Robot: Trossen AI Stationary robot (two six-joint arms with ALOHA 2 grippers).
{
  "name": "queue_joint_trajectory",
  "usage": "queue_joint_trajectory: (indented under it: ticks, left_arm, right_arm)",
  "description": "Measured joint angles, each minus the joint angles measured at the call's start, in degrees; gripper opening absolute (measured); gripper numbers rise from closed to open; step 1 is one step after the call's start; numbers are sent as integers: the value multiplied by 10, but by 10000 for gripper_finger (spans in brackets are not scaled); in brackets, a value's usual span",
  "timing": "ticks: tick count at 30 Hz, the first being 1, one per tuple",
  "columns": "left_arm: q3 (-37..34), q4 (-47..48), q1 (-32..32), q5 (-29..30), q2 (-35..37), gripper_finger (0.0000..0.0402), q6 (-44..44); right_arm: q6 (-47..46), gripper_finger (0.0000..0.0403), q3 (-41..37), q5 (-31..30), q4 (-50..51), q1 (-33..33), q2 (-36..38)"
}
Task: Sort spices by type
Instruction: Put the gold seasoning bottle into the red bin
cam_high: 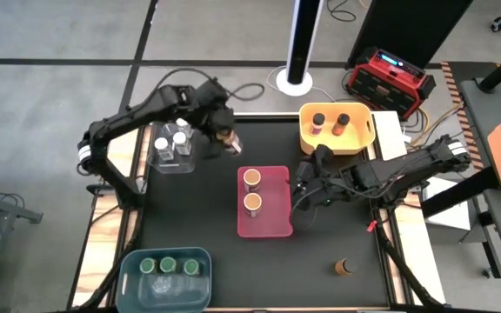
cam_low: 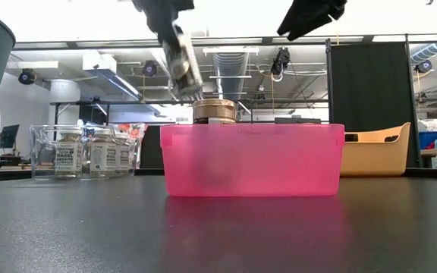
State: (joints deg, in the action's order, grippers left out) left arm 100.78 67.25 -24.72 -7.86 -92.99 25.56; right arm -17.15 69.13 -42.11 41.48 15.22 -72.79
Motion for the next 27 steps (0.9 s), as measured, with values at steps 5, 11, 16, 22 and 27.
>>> queue_joint_trajectory:
  ticks: [5,11,16,22,27]
  left_arm:
    - [17,-7,74,2,4,258,-5]
    - [12,-55,158,30,4,261,11]
    - [-2,-96,211,59,2,262,18]
    - [-10,-120,255,92,-5,263,4]
    - [-11,-141,276,159,-21,264,-5]
  right_arm:
    - [28,345,-43,17,-105,2,0]
    - [63,345,-103,27,-244,10,0]
    - [79,345,-119,26,-314,9,0]
    - [139,345,-102,66,-342,10,-6]
    - [201,345,-71,92,-346,10,-40]
